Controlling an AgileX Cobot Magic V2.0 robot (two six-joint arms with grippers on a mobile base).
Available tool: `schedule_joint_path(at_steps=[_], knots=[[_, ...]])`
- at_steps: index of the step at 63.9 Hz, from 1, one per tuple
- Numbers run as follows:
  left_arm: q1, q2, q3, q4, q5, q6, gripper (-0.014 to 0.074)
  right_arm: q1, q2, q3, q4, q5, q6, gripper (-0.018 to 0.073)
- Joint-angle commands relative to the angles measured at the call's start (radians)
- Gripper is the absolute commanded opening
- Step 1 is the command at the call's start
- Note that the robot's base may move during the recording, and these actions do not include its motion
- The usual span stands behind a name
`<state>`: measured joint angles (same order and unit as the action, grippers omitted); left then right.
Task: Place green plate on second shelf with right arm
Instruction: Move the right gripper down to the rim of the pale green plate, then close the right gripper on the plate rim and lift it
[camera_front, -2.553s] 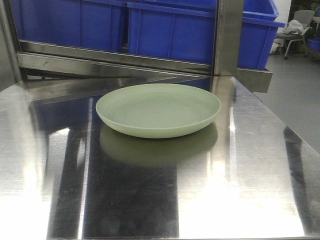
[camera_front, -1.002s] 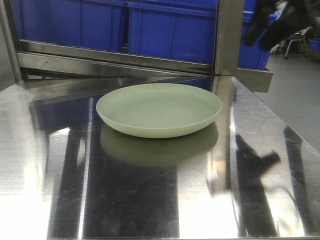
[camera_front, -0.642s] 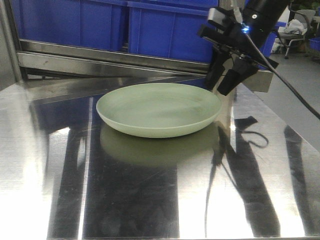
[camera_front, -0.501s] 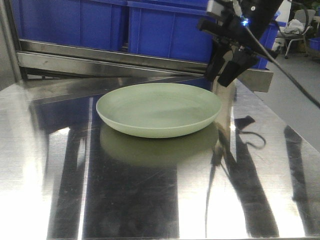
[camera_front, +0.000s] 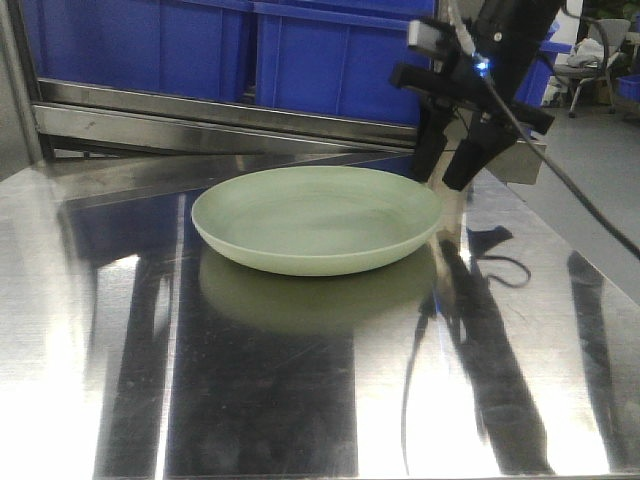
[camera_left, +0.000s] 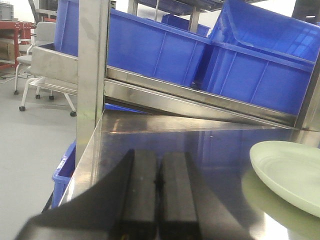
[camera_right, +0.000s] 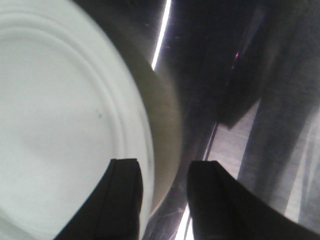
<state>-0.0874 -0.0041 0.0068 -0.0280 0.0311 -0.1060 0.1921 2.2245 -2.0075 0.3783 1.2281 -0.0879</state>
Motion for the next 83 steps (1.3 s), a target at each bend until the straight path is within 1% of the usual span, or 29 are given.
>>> schedule_joint_path(at_steps=[1, 13, 29, 44, 50, 57, 68, 69, 72, 78, 83], knots=[[-0.007, -0.016, 0.041, -0.008, -0.087, -0.003, 0.013, 0.0, -0.057, -0.036, 0.02, -0.032, 0.006, 0.0364], [-0.007, -0.016, 0.041, -0.008, -0.087, -0.003, 0.013, 0.002, -0.049, -0.036, 0.022, -0.04, 0.006, 0.0364], [-0.007, -0.016, 0.041, -0.008, -0.087, -0.003, 0.013, 0.032, -0.035, -0.036, 0.03, -0.078, 0.005, 0.0364], [-0.007, -0.016, 0.041, -0.008, -0.087, -0.003, 0.013, 0.032, -0.012, -0.036, 0.032, -0.068, 0.005, 0.0364], [-0.007, -0.016, 0.041, -0.008, -0.087, -0.003, 0.013, 0.032, -0.012, -0.036, 0.057, -0.068, 0.005, 0.0356], [-0.007, -0.016, 0.041, -0.008, -0.087, -0.003, 0.013, 0.032, -0.012, -0.036, 0.069, -0.066, 0.005, 0.0281], [-0.007, -0.016, 0.041, -0.008, -0.087, -0.003, 0.013, 0.032, -0.012, -0.036, 0.069, -0.045, 0.005, 0.0045], [-0.007, -0.016, 0.041, -0.008, -0.087, -0.003, 0.013, 0.032, -0.012, -0.036, 0.069, -0.043, 0.005, 0.0036], [-0.007, -0.016, 0.041, -0.008, -0.087, -0.003, 0.013, 0.03, -0.012, -0.036, 0.069, -0.042, 0.005, 0.0054], [-0.007, -0.016, 0.041, -0.008, -0.087, -0.003, 0.013, 0.028, -0.019, -0.037, 0.068, -0.028, 0.005, 0.0056], [-0.007, -0.016, 0.041, -0.008, -0.087, -0.003, 0.013, 0.028, -0.042, -0.037, 0.05, -0.02, 0.005, 0.0056]])
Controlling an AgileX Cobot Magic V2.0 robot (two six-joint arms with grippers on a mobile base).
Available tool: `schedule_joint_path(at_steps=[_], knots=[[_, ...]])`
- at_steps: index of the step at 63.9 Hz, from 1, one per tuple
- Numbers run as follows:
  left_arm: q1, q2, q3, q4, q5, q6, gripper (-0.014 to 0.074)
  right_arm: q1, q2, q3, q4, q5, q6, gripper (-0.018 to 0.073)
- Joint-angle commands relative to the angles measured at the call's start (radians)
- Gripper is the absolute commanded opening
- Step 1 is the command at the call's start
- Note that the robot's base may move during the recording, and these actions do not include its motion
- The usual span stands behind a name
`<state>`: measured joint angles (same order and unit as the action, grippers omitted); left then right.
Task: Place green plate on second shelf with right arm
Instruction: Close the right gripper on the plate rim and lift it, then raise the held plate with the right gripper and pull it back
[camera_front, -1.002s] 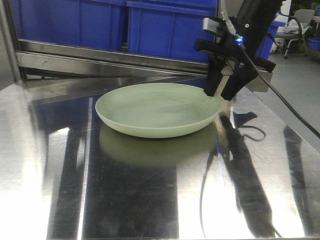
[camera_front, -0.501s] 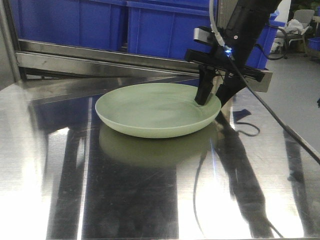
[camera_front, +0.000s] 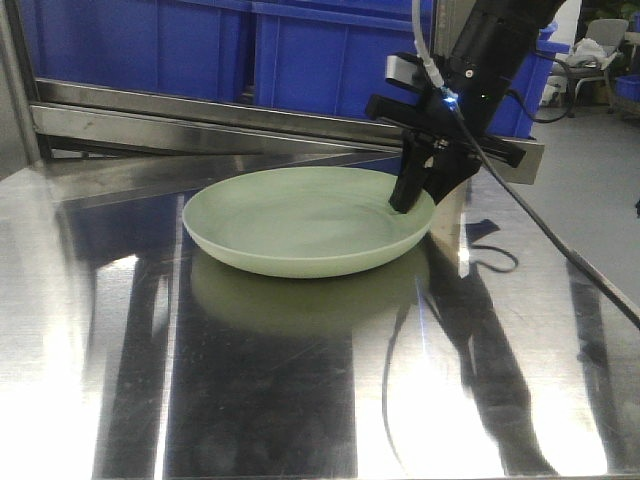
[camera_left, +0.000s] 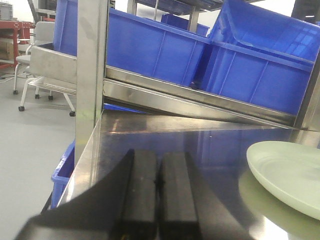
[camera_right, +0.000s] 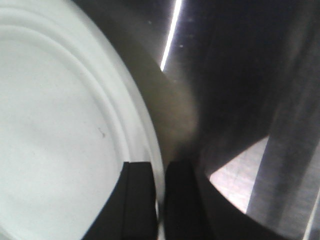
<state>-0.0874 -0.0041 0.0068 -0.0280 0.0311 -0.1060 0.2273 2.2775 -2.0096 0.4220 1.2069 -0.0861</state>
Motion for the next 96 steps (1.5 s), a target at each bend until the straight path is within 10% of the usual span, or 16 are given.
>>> schedule_joint_path(at_steps=[1, 48, 81, 96], knots=[[-0.007, -0.016, 0.041, -0.008, -0.087, -0.003, 0.013, -0.007, -0.101, -0.035, -0.006, 0.001, 0.003, 0.0056], [-0.007, -0.016, 0.041, -0.008, -0.087, -0.003, 0.013, 0.021, -0.528, 0.028, -0.207, 0.035, 0.107, 0.0055], [-0.007, -0.016, 0.041, -0.008, -0.087, -0.003, 0.013, 0.021, -1.476, 0.76, -0.295, -0.376, 0.256, 0.0055], [-0.007, -0.016, 0.041, -0.008, -0.087, -0.003, 0.013, 0.02, -1.906, 1.053, -0.619, -0.339, 0.526, 0.0056]])
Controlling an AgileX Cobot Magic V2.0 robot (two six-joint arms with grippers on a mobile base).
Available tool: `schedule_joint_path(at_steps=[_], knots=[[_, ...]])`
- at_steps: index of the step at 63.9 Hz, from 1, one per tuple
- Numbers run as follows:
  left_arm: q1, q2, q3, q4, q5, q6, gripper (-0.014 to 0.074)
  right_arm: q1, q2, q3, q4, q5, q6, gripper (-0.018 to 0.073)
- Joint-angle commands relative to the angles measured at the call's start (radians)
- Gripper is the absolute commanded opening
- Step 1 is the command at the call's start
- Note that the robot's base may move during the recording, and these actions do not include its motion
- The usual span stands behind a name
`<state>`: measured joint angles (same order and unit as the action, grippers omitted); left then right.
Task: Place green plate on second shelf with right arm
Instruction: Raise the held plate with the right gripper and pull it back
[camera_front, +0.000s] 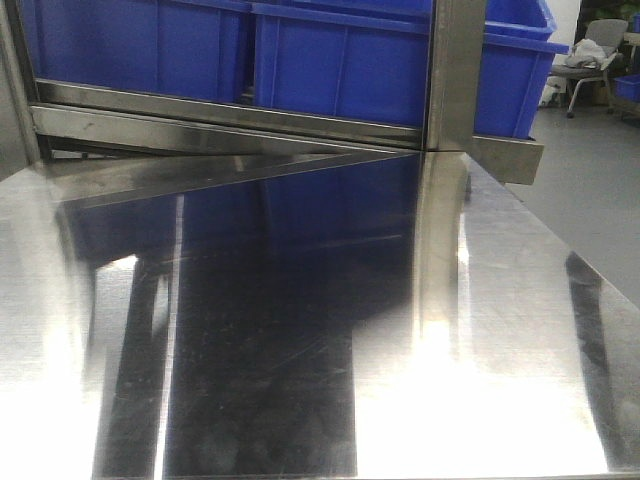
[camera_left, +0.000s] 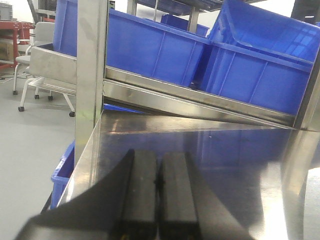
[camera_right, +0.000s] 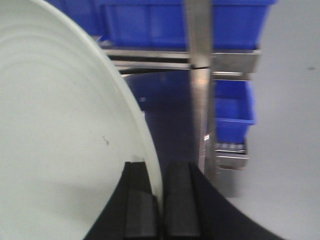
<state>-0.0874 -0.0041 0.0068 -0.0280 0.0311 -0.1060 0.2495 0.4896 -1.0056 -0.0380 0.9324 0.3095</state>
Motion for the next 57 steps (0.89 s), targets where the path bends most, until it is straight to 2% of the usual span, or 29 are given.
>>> schedule_joint_path(at_steps=[1, 7, 14, 19, 22, 27, 31, 34, 50, 57], knots=[[-0.007, -0.016, 0.041, -0.008, -0.087, -0.003, 0.013, -0.002, -0.142, 0.068, -0.186, -0.052, 0.151, 0.0056], [-0.007, -0.016, 0.041, -0.008, -0.087, -0.003, 0.013, -0.002, -0.303, 0.137, -0.379, 0.047, 0.26, 0.0056], [-0.007, -0.016, 0.041, -0.008, -0.087, -0.003, 0.013, -0.002, -0.448, 0.187, -0.467, 0.127, 0.265, 0.0056], [-0.007, -0.016, 0.041, -0.008, -0.087, -0.003, 0.013, -0.002, -0.529, 0.216, -0.461, 0.144, 0.236, 0.0056], [-0.007, -0.016, 0.041, -0.008, -0.087, -0.003, 0.013, -0.002, -0.516, 0.216, -0.449, 0.198, 0.193, 0.0056], [-0.007, -0.016, 0.041, -0.008, -0.087, -0.003, 0.013, -0.001, -0.483, 0.234, -0.395, 0.224, 0.08, 0.0056], [-0.007, -0.016, 0.041, -0.008, -0.087, -0.003, 0.013, -0.001, -0.47, 0.248, -0.336, 0.199, -0.022, 0.0056], [-0.007, -0.016, 0.041, -0.008, -0.087, -0.003, 0.013, -0.001, -0.465, 0.257, -0.315, 0.173, -0.057, 0.0056], [-0.007, -0.016, 0.041, -0.008, -0.087, -0.003, 0.013, -0.001, -0.465, 0.42, -0.32, -0.027, -0.102, 0.0056], [-0.007, -0.016, 0.041, -0.008, -0.087, -0.003, 0.013, -0.001, -0.465, 0.515, -0.3, -0.186, -0.102, 0.0056]])
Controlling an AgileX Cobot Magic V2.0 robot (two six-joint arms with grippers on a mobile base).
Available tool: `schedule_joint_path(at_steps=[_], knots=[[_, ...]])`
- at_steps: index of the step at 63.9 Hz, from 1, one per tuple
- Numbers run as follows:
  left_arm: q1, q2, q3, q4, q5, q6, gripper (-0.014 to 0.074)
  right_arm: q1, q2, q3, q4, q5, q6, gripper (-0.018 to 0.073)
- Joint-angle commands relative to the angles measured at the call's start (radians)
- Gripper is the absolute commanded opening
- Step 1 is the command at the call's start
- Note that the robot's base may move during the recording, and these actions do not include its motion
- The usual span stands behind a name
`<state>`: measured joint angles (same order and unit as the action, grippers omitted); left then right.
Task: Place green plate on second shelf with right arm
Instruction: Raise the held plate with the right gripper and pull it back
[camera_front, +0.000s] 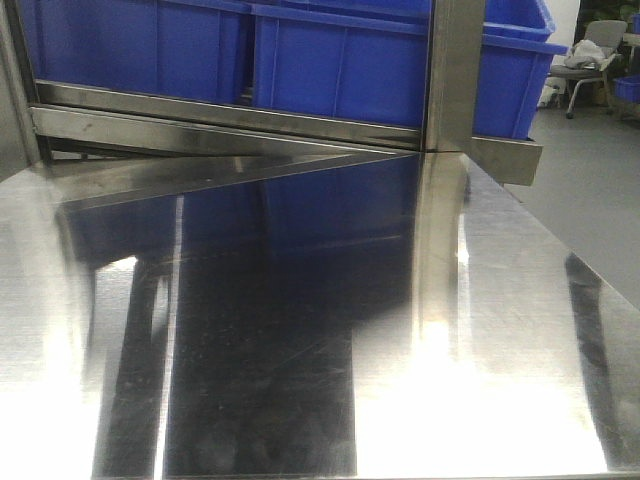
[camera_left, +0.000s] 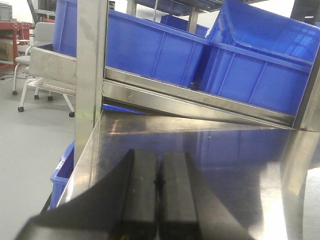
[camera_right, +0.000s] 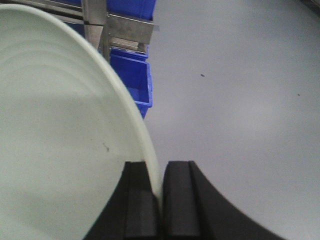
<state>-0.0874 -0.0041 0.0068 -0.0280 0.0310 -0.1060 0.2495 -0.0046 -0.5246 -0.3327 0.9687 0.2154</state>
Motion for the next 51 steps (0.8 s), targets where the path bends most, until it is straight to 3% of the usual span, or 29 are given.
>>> schedule_joint_path(at_steps=[1, 10, 22, 35, 51], knots=[[-0.007, -0.016, 0.041, -0.008, -0.087, -0.003, 0.013, -0.001, 0.029, 0.043, -0.004, -0.243, -0.008, 0.0056], [-0.007, -0.016, 0.041, -0.008, -0.087, -0.003, 0.013, -0.001, 0.029, 0.109, -0.006, -0.447, -0.008, 0.0056], [-0.007, -0.016, 0.041, -0.008, -0.087, -0.003, 0.013, -0.001, 0.029, 0.126, -0.002, -0.593, -0.007, 0.0056], [-0.007, -0.016, 0.041, -0.008, -0.087, -0.003, 0.013, -0.001, 0.029, 0.126, 0.065, -0.63, 0.096, 0.0056], [-0.007, -0.016, 0.041, -0.008, -0.087, -0.003, 0.013, -0.001, 0.029, 0.126, 0.067, -0.636, 0.099, 0.0056]])
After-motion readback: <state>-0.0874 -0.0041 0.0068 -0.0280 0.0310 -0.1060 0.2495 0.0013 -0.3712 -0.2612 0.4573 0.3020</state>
